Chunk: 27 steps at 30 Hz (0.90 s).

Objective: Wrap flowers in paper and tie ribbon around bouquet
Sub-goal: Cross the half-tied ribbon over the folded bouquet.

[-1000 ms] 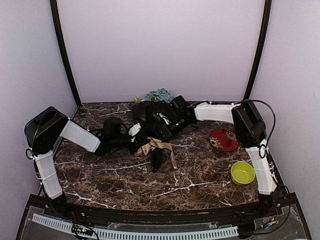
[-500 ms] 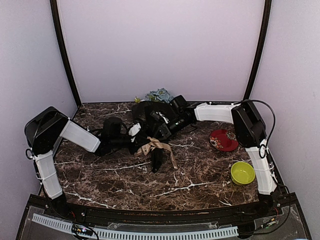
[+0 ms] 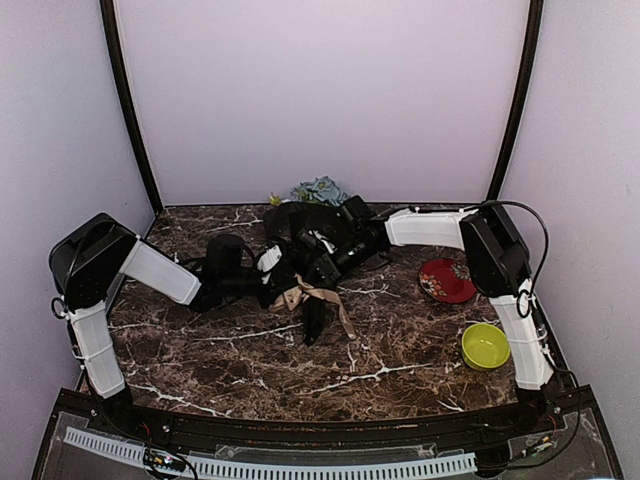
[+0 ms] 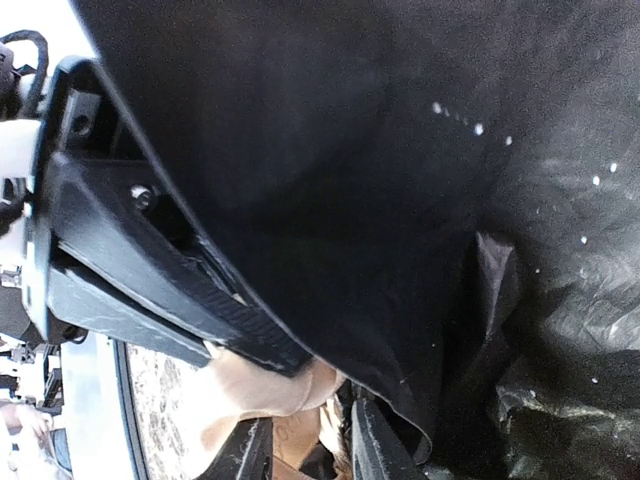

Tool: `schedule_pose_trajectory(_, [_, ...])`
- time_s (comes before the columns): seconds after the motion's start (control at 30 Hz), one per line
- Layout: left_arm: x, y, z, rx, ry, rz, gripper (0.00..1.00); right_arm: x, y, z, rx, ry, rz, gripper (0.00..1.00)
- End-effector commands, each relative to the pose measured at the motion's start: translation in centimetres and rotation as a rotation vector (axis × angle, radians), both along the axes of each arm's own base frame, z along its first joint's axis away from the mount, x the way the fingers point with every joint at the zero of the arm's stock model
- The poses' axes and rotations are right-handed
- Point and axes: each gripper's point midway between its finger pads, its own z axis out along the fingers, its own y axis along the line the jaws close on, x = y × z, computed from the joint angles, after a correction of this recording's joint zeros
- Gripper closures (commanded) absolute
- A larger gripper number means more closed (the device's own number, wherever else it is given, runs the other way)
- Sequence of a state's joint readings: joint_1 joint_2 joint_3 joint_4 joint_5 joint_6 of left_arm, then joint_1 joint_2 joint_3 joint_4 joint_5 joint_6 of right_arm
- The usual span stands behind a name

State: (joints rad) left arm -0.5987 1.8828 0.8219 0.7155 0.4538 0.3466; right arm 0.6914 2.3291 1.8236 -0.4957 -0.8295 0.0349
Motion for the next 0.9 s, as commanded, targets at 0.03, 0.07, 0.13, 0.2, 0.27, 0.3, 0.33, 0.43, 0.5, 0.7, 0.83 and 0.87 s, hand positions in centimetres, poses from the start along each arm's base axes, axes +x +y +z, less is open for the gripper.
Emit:
schedule_pose_trajectory(0.03, [-0.1,-0.5,1.3,-0.045,-0.012,-0.011,1.0,-0.4,0.3,-0.3,-0.002,-0.011,-0.014,0.74])
schedule_pose_trajectory(0.07, [-0.2,-0.5,1.3,-0.046,-0.007,-0.011,1.0,-0.2,0.3,-0.3,-0.004,-0.016,-0.022,0.74])
schedule_pose_trajectory(0.13, [-0.2,-0.4,1.2,-0.049,-0.002,-0.008,1.0,0.1,0.4,-0.6,-0.027,-0.037,-0.041,0.75])
schedule_pose_trajectory(0.2, [-0.3,-0.4,1.2,-0.053,0.002,-0.009,1.0,0.4,0.4,-0.8,-0.042,-0.046,-0.061,0.8])
schedule_pose_trajectory(0.27, [-0.4,-0.4,1.0,-0.05,0.009,-0.014,1.0,0.7,0.4,-0.6,-0.045,-0.059,-0.079,0.89])
schedule_pose_trajectory(0.3, [-0.4,-0.4,1.0,-0.048,0.01,-0.015,1.0,0.9,0.4,-0.4,-0.044,-0.065,-0.086,0.92])
schedule_pose_trajectory(0.33, [-0.4,-0.4,1.1,-0.047,0.008,-0.012,1.0,1.1,0.3,-0.3,-0.045,-0.071,-0.094,0.93])
schedule_pose_trajectory(0.43, [-0.3,-0.2,0.8,-0.036,0.011,-0.002,1.0,1.3,0.3,0.2,-0.041,-0.08,-0.11,0.96])
schedule_pose_trajectory(0.5, [-0.1,-0.1,1.0,-0.031,0.008,0.014,1.0,1.4,0.2,0.4,-0.046,-0.086,-0.118,0.96])
schedule_pose_trajectory(0.7, [0.2,0.4,0.9,0.005,0.004,0.034,1.0,1.5,0.0,0.4,-0.057,-0.087,-0.134,0.94])
schedule_pose_trajectory(0.83, [0.2,0.6,1.1,0.012,-0.002,0.046,0.91,1.6,0.0,0.3,-0.062,-0.079,-0.141,1.0])
schedule_pose_trajectory(0.87, [0.2,0.6,1.3,0.009,-0.005,0.046,0.86,1.6,0.0,0.4,-0.063,-0.079,-0.141,1.0])
